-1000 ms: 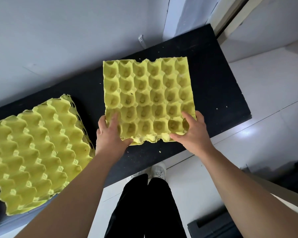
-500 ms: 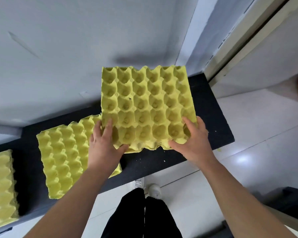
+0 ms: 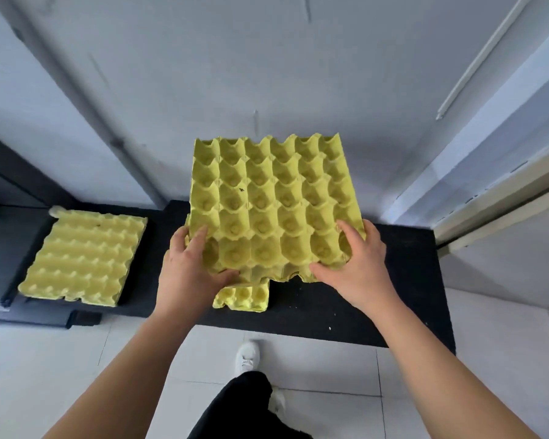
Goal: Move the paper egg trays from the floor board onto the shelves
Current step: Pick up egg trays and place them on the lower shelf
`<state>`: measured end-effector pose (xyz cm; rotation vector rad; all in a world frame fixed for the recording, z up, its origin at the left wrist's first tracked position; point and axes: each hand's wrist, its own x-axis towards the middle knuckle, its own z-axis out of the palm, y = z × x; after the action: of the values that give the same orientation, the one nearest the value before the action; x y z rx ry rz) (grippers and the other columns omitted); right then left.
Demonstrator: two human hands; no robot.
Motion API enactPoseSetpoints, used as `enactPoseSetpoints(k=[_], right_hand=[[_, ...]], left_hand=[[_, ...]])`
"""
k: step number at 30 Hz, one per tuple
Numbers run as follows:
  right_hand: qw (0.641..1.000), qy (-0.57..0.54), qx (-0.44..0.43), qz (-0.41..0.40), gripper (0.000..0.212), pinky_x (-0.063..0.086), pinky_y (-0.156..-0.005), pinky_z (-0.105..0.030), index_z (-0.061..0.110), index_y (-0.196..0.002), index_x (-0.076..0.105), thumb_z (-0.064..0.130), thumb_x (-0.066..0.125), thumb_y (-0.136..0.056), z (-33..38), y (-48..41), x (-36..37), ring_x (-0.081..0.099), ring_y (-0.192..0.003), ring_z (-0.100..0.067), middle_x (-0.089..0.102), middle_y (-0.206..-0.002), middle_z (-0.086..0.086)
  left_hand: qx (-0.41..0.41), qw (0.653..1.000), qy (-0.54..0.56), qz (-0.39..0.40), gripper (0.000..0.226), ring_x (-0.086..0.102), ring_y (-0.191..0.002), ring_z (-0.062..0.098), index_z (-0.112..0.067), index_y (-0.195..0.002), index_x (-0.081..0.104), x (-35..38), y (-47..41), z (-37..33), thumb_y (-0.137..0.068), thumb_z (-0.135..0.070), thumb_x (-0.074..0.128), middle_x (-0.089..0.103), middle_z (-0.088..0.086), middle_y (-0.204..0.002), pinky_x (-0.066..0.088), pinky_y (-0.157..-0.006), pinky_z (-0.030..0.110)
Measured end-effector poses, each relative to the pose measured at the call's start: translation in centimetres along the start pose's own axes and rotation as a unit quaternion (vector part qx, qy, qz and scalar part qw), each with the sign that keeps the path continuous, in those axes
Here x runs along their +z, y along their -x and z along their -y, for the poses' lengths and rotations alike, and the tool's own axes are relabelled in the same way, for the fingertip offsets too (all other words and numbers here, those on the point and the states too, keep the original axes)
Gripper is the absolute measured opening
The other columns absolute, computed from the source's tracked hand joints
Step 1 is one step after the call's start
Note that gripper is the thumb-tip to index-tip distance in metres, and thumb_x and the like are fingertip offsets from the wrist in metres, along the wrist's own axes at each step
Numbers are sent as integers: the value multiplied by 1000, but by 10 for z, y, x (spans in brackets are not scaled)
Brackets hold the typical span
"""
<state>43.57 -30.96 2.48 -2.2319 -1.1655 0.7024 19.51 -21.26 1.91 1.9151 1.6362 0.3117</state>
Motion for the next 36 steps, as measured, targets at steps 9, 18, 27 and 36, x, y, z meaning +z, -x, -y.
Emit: enactPoseSetpoints(k=[9, 18, 27, 36], right_hand=[[992, 34, -101, 73, 92, 16, -115, -42, 33, -144, 29, 53, 75, -68, 113, 25, 45, 3, -143, -24, 6, -154, -6], [974, 72, -189, 98, 94, 23, -113, -49, 30, -145, 29, 60, 71, -67, 255, 61, 131, 13, -139, -33, 11, -153, -11], [970, 43, -210, 114, 91, 25, -113, -46, 30, -144, 30, 57, 73, -68, 396, 123, 250, 12, -140, -31, 12, -152, -8], [959, 70, -250, 116, 92, 27, -109, -45, 28, -146, 29, 59, 70, -69, 498, 134, 331, 16, -138, -33, 12, -152, -10]], left_hand=[[-78, 993, 13, -87, 100, 35, -135, 27, -27, -147, 30, -101, 46, 74, -64, -45, 84, 22, 2, -155, 37, -106, 43], [-103, 978, 50, -177, 87, 41, -125, 21, -27, -139, 43, -218, 75, 187, -64, -42, 85, 31, -5, -144, 41, -100, 38], [-115, 973, 11, -202, 89, 44, -125, 24, -18, -138, 49, -352, 93, 330, -62, -48, 84, 32, 1, -146, 42, -102, 40], [-127, 967, 11, -222, 80, 44, -123, 27, -21, -134, 53, -427, 84, 426, -65, -49, 82, 30, 2, -147, 43, -101, 42]])
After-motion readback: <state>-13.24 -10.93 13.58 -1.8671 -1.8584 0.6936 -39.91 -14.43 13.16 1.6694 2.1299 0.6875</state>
